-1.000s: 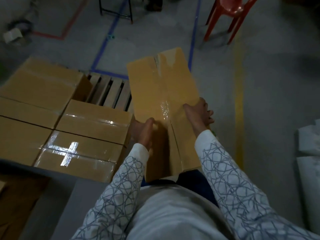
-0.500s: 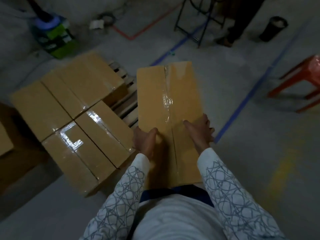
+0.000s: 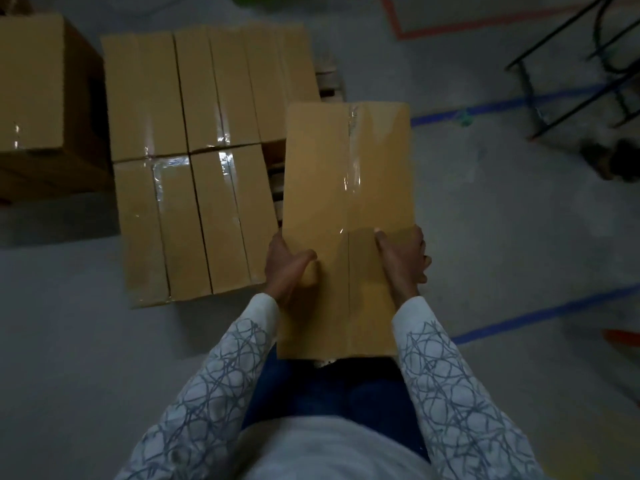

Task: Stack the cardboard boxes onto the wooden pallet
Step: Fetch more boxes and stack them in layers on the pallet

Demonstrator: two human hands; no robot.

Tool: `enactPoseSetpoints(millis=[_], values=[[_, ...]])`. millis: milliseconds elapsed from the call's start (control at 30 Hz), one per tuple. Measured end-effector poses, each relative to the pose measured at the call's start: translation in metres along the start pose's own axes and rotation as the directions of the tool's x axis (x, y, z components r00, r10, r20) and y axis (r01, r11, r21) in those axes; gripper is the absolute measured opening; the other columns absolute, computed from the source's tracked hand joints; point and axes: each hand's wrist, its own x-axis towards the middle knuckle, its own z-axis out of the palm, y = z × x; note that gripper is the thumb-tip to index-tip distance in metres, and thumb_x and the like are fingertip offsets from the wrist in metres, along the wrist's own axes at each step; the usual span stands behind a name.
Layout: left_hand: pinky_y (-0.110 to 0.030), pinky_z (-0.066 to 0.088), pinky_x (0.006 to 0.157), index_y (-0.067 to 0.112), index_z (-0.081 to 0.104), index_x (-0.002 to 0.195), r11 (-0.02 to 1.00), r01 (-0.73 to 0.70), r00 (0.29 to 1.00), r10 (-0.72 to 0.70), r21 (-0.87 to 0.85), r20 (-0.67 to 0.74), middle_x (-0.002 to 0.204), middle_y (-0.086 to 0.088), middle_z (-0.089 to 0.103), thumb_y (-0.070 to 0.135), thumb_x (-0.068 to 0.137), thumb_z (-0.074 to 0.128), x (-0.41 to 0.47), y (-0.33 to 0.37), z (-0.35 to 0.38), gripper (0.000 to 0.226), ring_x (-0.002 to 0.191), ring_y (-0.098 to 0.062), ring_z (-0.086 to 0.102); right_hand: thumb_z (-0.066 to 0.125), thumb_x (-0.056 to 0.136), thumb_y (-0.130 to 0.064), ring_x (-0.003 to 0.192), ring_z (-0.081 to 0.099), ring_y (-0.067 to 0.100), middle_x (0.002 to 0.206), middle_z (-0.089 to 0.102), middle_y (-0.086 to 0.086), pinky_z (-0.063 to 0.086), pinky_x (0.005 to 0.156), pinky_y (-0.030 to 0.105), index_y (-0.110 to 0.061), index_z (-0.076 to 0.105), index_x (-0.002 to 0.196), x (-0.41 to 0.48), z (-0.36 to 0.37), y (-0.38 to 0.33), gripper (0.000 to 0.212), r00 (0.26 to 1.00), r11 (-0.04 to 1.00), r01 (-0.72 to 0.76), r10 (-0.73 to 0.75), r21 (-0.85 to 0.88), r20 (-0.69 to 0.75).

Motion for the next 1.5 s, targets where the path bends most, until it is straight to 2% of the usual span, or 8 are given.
enactPoseSetpoints(millis=[300, 400, 667, 767, 933, 1067, 1367, 1500], values=[[-0.043, 0.056, 0.077, 0.022, 0.035, 0.138, 0.979, 0.187, 0.982, -0.186, 0.077, -0.022, 0.126, -0.009, 0.052, 0.005, 0.075, 0.068, 0.178, -0.081, 0.047, 0.073, 0.112, -0.033, 0.058, 0.069, 0.059, -0.086, 0.146, 0.040, 0.028, 0.158, 0.046, -0.006, 0.029, 0.119, 0.062, -0.038, 0.032, 0.158, 0.177, 0.124, 0.060, 0.116, 0.970, 0.995, -0.079, 0.063, 0.059, 0.236], [-0.048, 0.053, 0.093, 0.022, 0.034, 0.141, 0.978, 0.204, 0.978, -0.203, 0.037, -0.041, 0.128, -0.009, 0.051, -0.001, 0.080, 0.062, 0.241, -0.131, 0.075, 0.071, 0.116, -0.033, 0.056, 0.074, 0.076, -0.072, 0.149, 0.034, 0.027, 0.162, 0.040, -0.004, 0.026, 0.122, 0.060, -0.034, 0.028, 0.161, 0.232, 0.175, 0.099, 0.104, 0.964, 0.996, -0.073, 0.058, 0.051, 0.258], [-0.032, 0.053, 0.084, 0.029, 0.031, 0.144, 0.958, 0.273, 0.957, -0.280, -0.088, -0.072, 0.116, 0.010, 0.054, -0.013, 0.084, 0.055, 0.325, -0.235, 0.126, 0.077, 0.106, -0.006, 0.056, 0.076, 0.093, -0.042, 0.112, 0.053, -0.008, 0.132, 0.051, -0.020, 0.046, 0.107, 0.032, -0.030, 0.032, 0.159, 0.324, 0.244, 0.176, 0.080, 0.919, 0.995, -0.050, 0.011, 0.087, 0.395], [-0.023, 0.049, 0.071, 0.025, 0.026, 0.155, 0.920, 0.366, 0.921, -0.380, -0.136, -0.090, 0.112, 0.015, 0.052, -0.006, 0.086, 0.056, 0.331, -0.244, 0.126, 0.081, 0.105, -0.008, 0.056, 0.078, 0.091, -0.043, 0.127, 0.054, 0.008, 0.148, 0.050, -0.010, 0.045, 0.114, 0.042, -0.031, 0.030, 0.159, 0.334, 0.248, 0.189, 0.084, 0.889, 0.998, -0.044, 0.016, 0.049, 0.458], [-0.040, 0.052, 0.099, 0.028, 0.034, 0.156, 0.935, 0.314, 0.909, -0.347, -0.166, -0.232, 0.140, 0.002, 0.058, 0.003, 0.077, 0.060, 0.352, -0.223, 0.115, 0.087, 0.125, -0.019, 0.056, 0.076, 0.083, -0.064, 0.143, 0.045, 0.021, 0.159, 0.042, -0.004, 0.042, 0.117, 0.050, -0.025, 0.026, 0.162, 0.351, 0.254, 0.165, 0.101, 0.916, 0.999, 0.043, -0.030, -0.022, 0.401], [-0.045, 0.055, 0.096, 0.036, 0.065, 0.125, 0.931, 0.308, 0.914, -0.347, -0.194, -0.213, 0.111, 0.010, 0.072, -0.002, 0.074, 0.059, 0.369, -0.202, 0.112, 0.064, 0.108, -0.019, 0.065, 0.074, 0.091, -0.051, 0.120, 0.059, 0.016, 0.138, 0.061, -0.005, 0.050, 0.109, 0.043, -0.026, 0.049, 0.150, 0.359, 0.262, 0.135, 0.069, 0.901, 0.999, 0.029, -0.014, -0.028, 0.435], [-0.040, 0.056, 0.089, 0.051, 0.071, 0.097, 0.924, 0.283, 0.888, -0.354, -0.258, -0.294, 0.105, 0.012, 0.071, 0.005, 0.070, 0.064, 0.358, -0.182, 0.086, 0.054, 0.103, -0.019, 0.067, 0.076, 0.087, -0.056, 0.125, 0.058, 0.018, 0.141, 0.059, -0.006, 0.049, 0.110, 0.048, -0.031, 0.045, 0.152, 0.335, 0.268, 0.120, 0.077, 0.884, 0.996, 0.076, -0.050, -0.036, 0.465], [-0.045, 0.055, 0.097, 0.028, 0.064, 0.135, 0.929, 0.291, 0.873, -0.355, -0.229, -0.333, 0.131, -0.002, 0.056, 0.020, 0.057, 0.070, 0.369, -0.197, 0.069, 0.078, 0.112, -0.024, 0.062, 0.075, 0.080, -0.067, 0.126, 0.059, 0.017, 0.144, 0.058, -0.007, 0.049, 0.110, 0.048, -0.035, 0.043, 0.153, 0.330, 0.279, 0.122, 0.086, 0.868, 0.998, 0.067, -0.050, -0.017, 0.494]])
